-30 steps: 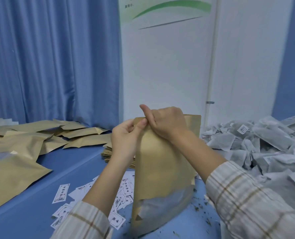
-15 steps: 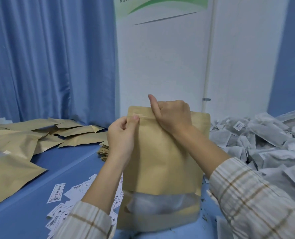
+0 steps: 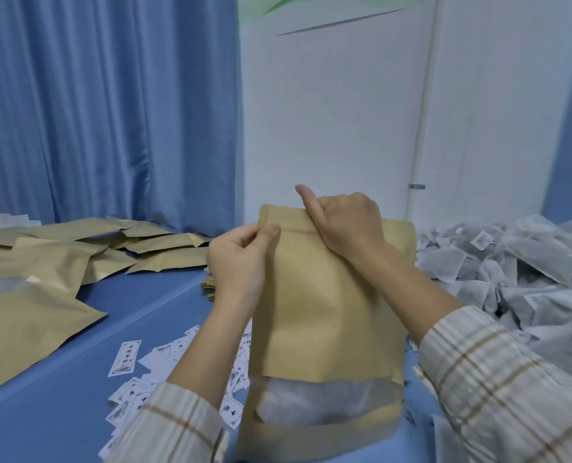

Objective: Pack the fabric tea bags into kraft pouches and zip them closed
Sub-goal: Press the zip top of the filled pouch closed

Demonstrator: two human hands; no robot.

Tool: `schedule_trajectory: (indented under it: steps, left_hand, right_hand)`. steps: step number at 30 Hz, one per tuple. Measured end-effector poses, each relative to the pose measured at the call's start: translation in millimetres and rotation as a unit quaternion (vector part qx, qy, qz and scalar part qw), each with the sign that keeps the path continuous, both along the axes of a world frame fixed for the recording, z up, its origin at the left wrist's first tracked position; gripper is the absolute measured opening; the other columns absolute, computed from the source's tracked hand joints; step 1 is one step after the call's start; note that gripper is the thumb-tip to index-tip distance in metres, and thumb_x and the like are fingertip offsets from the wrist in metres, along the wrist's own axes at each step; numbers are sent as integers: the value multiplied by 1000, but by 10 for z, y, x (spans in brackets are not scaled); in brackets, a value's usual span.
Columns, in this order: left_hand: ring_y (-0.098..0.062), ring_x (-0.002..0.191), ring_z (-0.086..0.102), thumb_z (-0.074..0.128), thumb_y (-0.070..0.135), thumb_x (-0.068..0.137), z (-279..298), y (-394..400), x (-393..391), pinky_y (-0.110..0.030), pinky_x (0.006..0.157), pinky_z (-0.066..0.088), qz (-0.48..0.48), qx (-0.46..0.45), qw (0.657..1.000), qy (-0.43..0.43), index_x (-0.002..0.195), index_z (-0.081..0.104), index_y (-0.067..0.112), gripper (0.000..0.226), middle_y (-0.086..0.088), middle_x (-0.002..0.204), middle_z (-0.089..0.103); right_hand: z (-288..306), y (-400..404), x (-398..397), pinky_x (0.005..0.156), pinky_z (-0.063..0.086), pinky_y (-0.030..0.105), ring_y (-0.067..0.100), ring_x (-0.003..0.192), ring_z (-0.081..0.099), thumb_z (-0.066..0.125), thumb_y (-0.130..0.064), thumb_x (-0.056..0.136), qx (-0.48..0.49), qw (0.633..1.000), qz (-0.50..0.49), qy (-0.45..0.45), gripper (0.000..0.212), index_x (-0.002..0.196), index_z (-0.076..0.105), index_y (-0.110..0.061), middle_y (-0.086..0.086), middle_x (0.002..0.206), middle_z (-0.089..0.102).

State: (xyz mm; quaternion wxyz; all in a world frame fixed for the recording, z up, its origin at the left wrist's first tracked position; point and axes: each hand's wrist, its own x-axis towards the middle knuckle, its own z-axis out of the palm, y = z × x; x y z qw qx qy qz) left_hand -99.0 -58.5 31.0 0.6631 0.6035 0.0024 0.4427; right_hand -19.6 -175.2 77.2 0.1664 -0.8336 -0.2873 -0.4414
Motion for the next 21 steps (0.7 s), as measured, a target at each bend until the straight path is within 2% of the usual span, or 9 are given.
schedule_trajectory:
  steps: [3, 6, 8, 12, 15, 18, 21]
  left_hand:
    - [-15, 66, 44, 71, 12, 81, -11, 10, 9, -30, 66, 38, -3, -9, 1000, 11, 69, 67, -3, 20, -6, 68, 52]
    - [-16, 70, 51, 73, 12, 79, -20, 129, 19, -30, 70, 44, 0, -59, 998, 13, 56, 72, 19, 24, -6, 72, 60]
    - [-16, 71, 57, 74, 13, 78, -23, 169, 12, -32, 73, 48, -11, -47, 999, 23, 57, 73, 25, 23, -3, 71, 65]
    - [-7, 69, 60, 75, 12, 77, -46, 235, 18, -21, 72, 49, 8, -68, 997, 31, 54, 73, 32, 30, 12, 63, 68]
    - [-11, 74, 63, 75, 11, 76, -75, 301, 37, -26, 78, 50, 4, -80, 996, 41, 60, 74, 25, 21, 9, 67, 70]
    - [-9, 76, 63, 75, 11, 77, -95, 283, 62, -20, 77, 50, 7, -78, 996, 47, 67, 72, 25, 17, 12, 68, 71]
    - [-9, 77, 60, 70, 16, 83, -101, 283, 94, -23, 78, 48, 9, -50, 998, 48, 73, 70, 21, 11, 7, 75, 69]
  right_hand:
    - [-12, -44, 71, 56, 27, 30, 26, 58, 42, 34, -51, 96, 1, 1000, 10, 26, 64, 44, 23, -16, 2, 44, 39]
    - [25, -199, 168, 58, 28, 30, 25, 58, 45, 29, -57, 94, 11, 999, -28, 38, 68, 42, 29, -13, 1, 44, 40]
    - [-21, -317, 230, 56, 27, 30, 26, 58, 47, 27, -54, 96, 11, 998, -50, 41, 67, 43, 28, -12, 0, 42, 36]
    - [-96, -446, 298, 53, 24, 31, 21, 52, 39, 30, -58, 93, 32, 995, -57, 77, 69, 41, 27, -12, -1, 40, 36]
    - [-120, -534, 327, 46, 21, 30, 19, 49, 36, 32, -56, 94, 54, 992, -63, 95, 67, 42, 23, -14, 1, 40, 32]
    - [-159, -547, 335, 46, 22, 29, 15, 44, 31, 37, -59, 91, 85, 988, -33, 122, 68, 42, 20, -15, 1, 38, 28]
    - [-150, -550, 345, 46, 22, 30, 15, 47, 34, 35, -63, 89, 98, 984, -33, 147, 69, 42, 22, -15, 1, 39, 31]
